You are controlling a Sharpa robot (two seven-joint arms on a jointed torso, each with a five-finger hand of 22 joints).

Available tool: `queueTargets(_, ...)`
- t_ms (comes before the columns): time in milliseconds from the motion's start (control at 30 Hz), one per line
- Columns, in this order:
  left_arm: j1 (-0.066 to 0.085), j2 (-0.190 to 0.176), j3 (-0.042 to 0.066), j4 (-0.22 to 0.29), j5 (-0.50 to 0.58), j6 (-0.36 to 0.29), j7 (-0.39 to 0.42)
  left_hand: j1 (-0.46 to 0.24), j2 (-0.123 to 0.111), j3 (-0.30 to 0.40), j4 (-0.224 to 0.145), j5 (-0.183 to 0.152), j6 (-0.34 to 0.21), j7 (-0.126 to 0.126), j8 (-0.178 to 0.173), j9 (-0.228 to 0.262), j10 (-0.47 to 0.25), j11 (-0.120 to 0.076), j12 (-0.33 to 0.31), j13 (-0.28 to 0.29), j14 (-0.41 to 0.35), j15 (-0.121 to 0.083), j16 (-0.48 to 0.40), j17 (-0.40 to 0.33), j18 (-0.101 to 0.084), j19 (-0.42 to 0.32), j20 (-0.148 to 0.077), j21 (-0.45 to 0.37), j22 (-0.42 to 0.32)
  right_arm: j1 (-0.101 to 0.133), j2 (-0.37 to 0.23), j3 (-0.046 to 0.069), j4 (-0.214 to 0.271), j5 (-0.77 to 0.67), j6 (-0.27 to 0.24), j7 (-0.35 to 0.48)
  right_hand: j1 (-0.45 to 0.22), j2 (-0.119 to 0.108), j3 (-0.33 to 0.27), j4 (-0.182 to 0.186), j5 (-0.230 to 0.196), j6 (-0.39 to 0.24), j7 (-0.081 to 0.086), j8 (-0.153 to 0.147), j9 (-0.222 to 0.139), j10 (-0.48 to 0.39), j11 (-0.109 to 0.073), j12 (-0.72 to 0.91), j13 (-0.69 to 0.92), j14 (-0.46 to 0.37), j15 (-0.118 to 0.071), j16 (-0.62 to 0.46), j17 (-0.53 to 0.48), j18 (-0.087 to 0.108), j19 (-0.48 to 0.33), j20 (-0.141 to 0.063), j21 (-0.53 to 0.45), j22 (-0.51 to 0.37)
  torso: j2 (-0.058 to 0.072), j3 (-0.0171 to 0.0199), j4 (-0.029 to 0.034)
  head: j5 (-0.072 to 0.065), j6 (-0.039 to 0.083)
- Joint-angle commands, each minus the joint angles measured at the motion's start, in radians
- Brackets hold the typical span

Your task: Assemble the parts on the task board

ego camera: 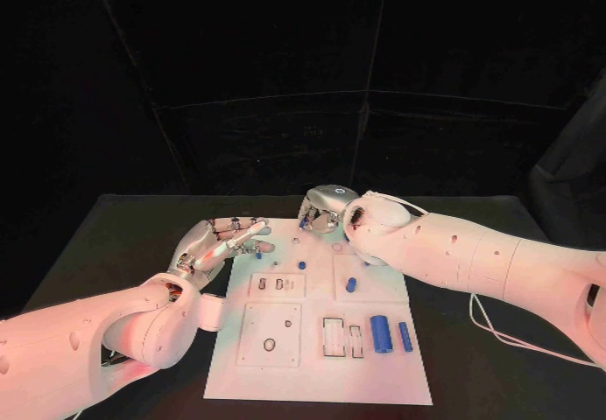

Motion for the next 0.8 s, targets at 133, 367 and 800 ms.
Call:
queueTargets(133, 0.002, 0.002, 0.001, 0.0, -0.005, 0.015, 0.002, 0.002, 0.009, -0.001, -0.005, 0.002, -0.006, 0.003, -0.005, 0.0, -0.007, 0.004, -0.006, -0.001, 0.007, -0.001, -0.005, 0.002, 0.014, 0.01, 0.002, -0.004, -0.002, 0.003, 0.013, 0.001, -0.011, -0.01, 0.027, -0.004, -0.011, -0.007, 0.007, 0.001, -0.004, -0.005, 0.002, -0.001, 0.001, -0.009, 0.002, -0.002, 0.0, -0.009, -0.002, 0.003, -0.004, -0.013, 0.0, 0.008, 0.002, -0.002, 0.001, -0.0014, 0.0003, 0.001, -0.001)
queueTargets(367, 0.003, 0.002, 0.001, -0.001, -0.005, 0.015, 0.0, 0.002, 0.009, -0.001, -0.005, 0.002, -0.006, 0.003, -0.005, 0.0, -0.007, 0.004, -0.006, -0.001, 0.007, -0.001, -0.005, 0.002, 0.014, 0.01, 0.002, -0.004, -0.002, 0.002, 0.022, 0.001, -0.017, -0.011, 0.026, 0.0, -0.013, -0.009, 0.01, 0.002, -0.004, -0.006, 0.002, -0.001, 0.001, -0.011, 0.002, -0.002, 0.0, -0.009, -0.002, 0.003, -0.004, -0.013, 0.0, 0.008, 0.002, -0.001, 0.002, -0.0012, -0.0002, 0.002, 0.0)
queueTargets(800, 0.003, 0.004, 0.001, -0.004, -0.005, 0.015, -0.001, 0.002, 0.009, -0.001, -0.005, 0.002, -0.006, 0.003, -0.005, 0.0, -0.007, 0.004, -0.006, -0.001, 0.007, -0.001, -0.005, 0.002, 0.014, 0.01, 0.002, -0.004, -0.002, 0.002, 0.027, 0.0, -0.016, -0.017, 0.044, 0.003, -0.021, -0.02, 0.022, 0.008, -0.006, -0.013, 0.004, -0.002, 0.0, -0.019, 0.004, -0.003, -0.001, -0.011, 0.0, 0.002, -0.01, -0.013, -0.002, 0.009, 0.001, -0.004, 0.004, -0.0018, -0.0004, 0.003, -0.003)
